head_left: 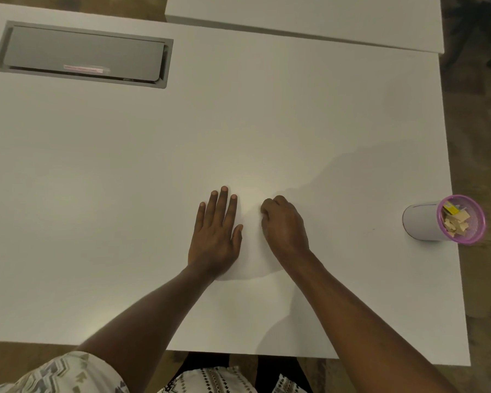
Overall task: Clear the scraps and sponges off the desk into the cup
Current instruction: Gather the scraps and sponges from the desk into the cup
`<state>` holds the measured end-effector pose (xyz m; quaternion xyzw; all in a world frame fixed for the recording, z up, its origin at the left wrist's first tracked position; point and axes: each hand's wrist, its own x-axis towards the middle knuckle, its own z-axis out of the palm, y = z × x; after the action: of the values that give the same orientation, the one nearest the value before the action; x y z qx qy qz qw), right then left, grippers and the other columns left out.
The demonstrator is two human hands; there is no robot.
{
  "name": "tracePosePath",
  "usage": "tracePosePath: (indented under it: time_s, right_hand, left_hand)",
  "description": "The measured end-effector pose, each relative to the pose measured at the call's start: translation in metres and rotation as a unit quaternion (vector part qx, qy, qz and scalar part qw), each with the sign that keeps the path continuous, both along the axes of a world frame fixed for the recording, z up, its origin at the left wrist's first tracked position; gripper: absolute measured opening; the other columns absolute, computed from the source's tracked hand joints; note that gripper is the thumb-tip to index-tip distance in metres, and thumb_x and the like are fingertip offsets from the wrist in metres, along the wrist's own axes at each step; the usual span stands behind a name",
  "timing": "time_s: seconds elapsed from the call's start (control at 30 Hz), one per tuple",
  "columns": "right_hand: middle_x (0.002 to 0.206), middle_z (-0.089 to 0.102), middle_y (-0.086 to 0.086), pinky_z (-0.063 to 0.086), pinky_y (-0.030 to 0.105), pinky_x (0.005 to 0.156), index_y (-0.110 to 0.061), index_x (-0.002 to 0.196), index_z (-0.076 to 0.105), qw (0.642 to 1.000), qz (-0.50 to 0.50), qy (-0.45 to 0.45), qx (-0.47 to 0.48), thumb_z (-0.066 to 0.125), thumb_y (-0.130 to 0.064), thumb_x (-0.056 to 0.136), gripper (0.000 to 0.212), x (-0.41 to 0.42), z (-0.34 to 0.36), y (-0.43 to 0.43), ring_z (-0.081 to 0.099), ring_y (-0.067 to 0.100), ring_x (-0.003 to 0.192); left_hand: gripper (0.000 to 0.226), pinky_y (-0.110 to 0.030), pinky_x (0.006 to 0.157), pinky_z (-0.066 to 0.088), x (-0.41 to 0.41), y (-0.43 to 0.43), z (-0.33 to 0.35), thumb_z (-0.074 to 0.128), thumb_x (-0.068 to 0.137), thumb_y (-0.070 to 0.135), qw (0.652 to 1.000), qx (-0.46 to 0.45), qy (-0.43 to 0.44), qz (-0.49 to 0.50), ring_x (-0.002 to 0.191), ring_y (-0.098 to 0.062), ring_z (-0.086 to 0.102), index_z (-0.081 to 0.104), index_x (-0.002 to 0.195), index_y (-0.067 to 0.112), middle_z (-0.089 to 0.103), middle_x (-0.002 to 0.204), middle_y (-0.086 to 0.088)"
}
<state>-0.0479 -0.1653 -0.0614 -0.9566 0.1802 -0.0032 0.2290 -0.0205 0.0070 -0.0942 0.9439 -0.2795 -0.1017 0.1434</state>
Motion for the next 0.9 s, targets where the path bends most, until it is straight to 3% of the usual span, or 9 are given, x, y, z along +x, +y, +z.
tracePosePath:
  time_s: [0.1,0.23,0.4,0.47,0.6,0.7,0.9]
  right_hand:
    - [0.08,0.066,-0.005,0.051,0.024,0.069,-0.017,0.081,0.068,0.983,-0.075,-0.001,0.168,0.064,-0.007,0.084,0.011,-0.003,0.006,-0.017,0.062,0.012,0.073]
    - [0.083,0.075,0.002,0.056,0.028,0.08,-0.013,0.085,0.073,0.864,-0.223,0.01,0.452,0.069,-0.009,0.085,0.006,-0.012,0.017,-0.03,0.073,0.016,0.081]
    - [0.095,0.071,0.007,0.054,0.025,0.082,-0.005,0.094,0.071,0.727,-0.321,-0.028,0.606,0.071,-0.004,0.087,0.006,-0.024,0.026,-0.04,0.068,0.017,0.089]
    - [0.093,0.071,0.004,0.054,0.023,0.081,-0.006,0.093,0.07,0.693,-0.337,-0.045,0.636,0.069,-0.001,0.088,0.007,-0.029,0.033,-0.045,0.067,0.016,0.089]
    - [0.088,0.071,0.0,0.055,0.022,0.081,-0.008,0.093,0.07,0.667,-0.351,-0.077,0.653,0.068,0.0,0.088,0.009,-0.04,0.05,-0.06,0.068,0.011,0.085]
    - [0.089,0.071,0.001,0.055,0.022,0.081,-0.009,0.092,0.069,0.672,-0.353,-0.103,0.643,0.067,0.001,0.088,0.01,-0.048,0.063,-0.076,0.068,0.011,0.085]
    - [0.088,0.069,0.003,0.054,0.025,0.084,-0.011,0.088,0.07,0.739,-0.358,-0.163,0.547,0.068,-0.001,0.089,0.011,-0.07,0.088,-0.117,0.065,0.013,0.075]
  left_hand:
    - [0.065,-0.049,0.126,0.012,0.0,0.0,0.0,0.036,0.106,0.035,1.0,0.0,-0.006,0.001,0.157,-0.025,-0.003,0.008,0.162,0.014,0.0,0.17,-0.007]
    - [0.066,-0.05,0.126,0.011,0.0,0.0,0.0,0.035,0.106,0.035,1.0,0.007,-0.006,0.0,0.157,-0.025,-0.003,0.008,0.162,0.014,-0.001,0.17,-0.007]
    - [0.065,-0.049,0.126,0.011,-0.001,0.0,-0.001,0.032,0.105,0.036,1.0,0.008,-0.002,0.002,0.157,-0.024,-0.003,0.008,0.162,0.014,0.0,0.17,-0.006]
    - [0.065,-0.049,0.126,0.011,-0.001,0.0,-0.001,0.03,0.105,0.037,1.0,0.012,0.0,0.003,0.157,-0.024,-0.003,0.007,0.162,0.015,-0.001,0.17,-0.006]
    - [0.064,-0.049,0.127,0.009,-0.002,-0.001,-0.001,0.029,0.105,0.036,1.0,0.011,0.001,0.008,0.157,-0.024,-0.002,0.008,0.162,0.015,0.0,0.17,-0.006]
    - [0.064,-0.049,0.126,0.01,-0.002,-0.001,-0.003,0.026,0.104,0.037,1.0,0.022,0.0,0.011,0.157,-0.023,-0.003,0.007,0.162,0.016,-0.002,0.17,-0.005]
    - [0.064,-0.05,0.126,0.01,-0.005,-0.001,-0.005,0.026,0.104,0.036,1.0,0.023,-0.011,0.014,0.157,-0.024,-0.002,0.008,0.162,0.014,-0.001,0.17,-0.006]
